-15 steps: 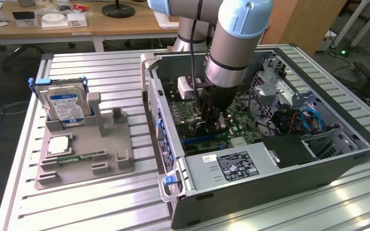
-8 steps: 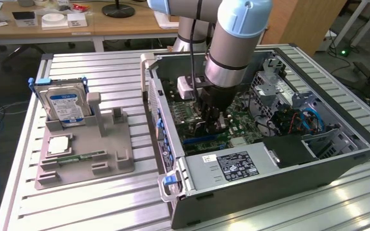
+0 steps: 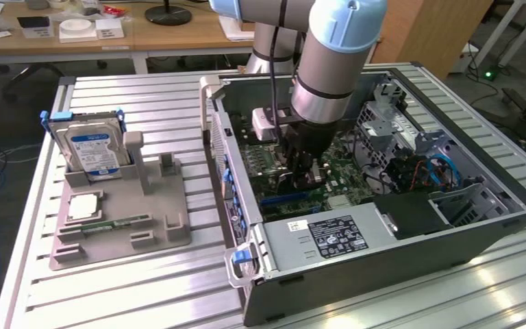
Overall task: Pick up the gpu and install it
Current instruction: 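Insert the gpu into the slot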
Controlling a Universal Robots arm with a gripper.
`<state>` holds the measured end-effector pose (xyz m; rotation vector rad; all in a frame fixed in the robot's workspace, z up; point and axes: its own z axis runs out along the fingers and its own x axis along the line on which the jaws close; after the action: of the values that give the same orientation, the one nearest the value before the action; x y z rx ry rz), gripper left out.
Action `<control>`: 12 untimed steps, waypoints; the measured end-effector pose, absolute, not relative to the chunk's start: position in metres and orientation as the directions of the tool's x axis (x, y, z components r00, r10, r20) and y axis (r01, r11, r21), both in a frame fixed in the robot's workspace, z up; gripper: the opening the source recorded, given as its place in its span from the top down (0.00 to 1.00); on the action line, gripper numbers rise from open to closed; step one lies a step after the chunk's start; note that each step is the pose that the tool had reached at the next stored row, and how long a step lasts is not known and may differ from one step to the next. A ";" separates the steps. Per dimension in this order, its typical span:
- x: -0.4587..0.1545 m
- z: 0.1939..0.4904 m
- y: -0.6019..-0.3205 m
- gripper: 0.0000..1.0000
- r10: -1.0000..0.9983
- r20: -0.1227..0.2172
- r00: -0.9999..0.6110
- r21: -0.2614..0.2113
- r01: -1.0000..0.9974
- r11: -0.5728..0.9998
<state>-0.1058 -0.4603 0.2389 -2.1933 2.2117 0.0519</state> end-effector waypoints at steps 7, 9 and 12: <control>-0.106 0.238 -0.462 0.73 -0.999 -0.043 -0.022 0.005 -1.000 0.021; -0.106 0.238 -0.462 0.73 -0.999 -0.042 -0.024 0.005 -1.000 0.024; -0.106 0.238 -0.462 0.73 -0.999 -0.042 -0.026 0.005 -1.000 0.025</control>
<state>-0.1057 -0.4620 0.2380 -2.1738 2.2302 0.0516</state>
